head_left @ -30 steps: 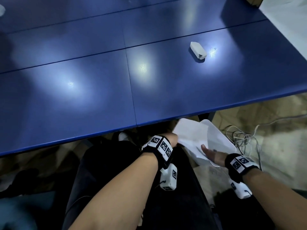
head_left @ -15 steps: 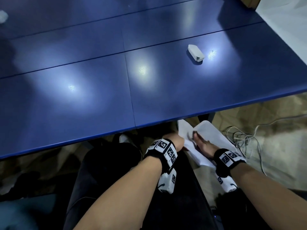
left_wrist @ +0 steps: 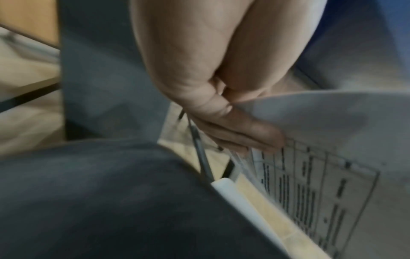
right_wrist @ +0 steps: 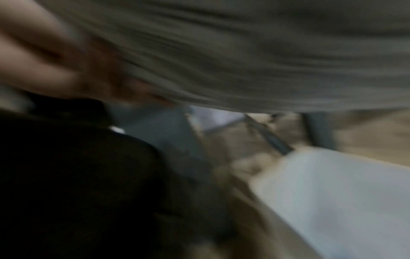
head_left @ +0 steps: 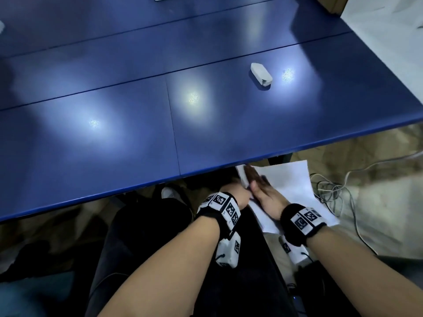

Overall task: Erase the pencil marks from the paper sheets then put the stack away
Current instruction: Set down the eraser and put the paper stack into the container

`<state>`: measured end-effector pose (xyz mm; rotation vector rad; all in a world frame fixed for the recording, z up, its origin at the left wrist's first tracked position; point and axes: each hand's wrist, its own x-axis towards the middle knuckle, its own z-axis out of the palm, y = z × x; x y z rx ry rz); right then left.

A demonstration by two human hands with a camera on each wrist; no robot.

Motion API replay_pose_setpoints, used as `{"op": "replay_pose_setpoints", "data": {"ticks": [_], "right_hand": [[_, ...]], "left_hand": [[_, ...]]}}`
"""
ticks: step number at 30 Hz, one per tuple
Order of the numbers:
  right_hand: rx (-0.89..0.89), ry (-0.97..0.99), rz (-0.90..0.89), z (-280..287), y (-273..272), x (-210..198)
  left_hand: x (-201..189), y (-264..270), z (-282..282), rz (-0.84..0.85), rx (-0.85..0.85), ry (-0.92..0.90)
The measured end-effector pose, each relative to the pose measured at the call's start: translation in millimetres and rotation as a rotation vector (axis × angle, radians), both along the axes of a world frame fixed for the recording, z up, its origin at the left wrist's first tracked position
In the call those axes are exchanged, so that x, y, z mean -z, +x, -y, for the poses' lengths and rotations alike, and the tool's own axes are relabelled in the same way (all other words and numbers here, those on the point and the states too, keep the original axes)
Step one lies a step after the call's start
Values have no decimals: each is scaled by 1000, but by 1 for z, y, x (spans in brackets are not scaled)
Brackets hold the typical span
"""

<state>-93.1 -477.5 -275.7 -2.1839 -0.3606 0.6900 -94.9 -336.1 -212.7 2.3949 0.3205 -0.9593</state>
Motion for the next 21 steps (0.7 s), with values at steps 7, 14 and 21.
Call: {"op": "replay_pose_setpoints", "data": {"ticks": [7,14,21], "right_hand": [[129,-542,-399,58,21,74],[72,210,-183,14,-7,-13],[55,-183,-443,53,-39,32]], "left_hand": [[17,-2,-25,-82,-88,62],[21,12,-12,-55,-179,-14],[30,7,-19,-52,-231,16]]}}
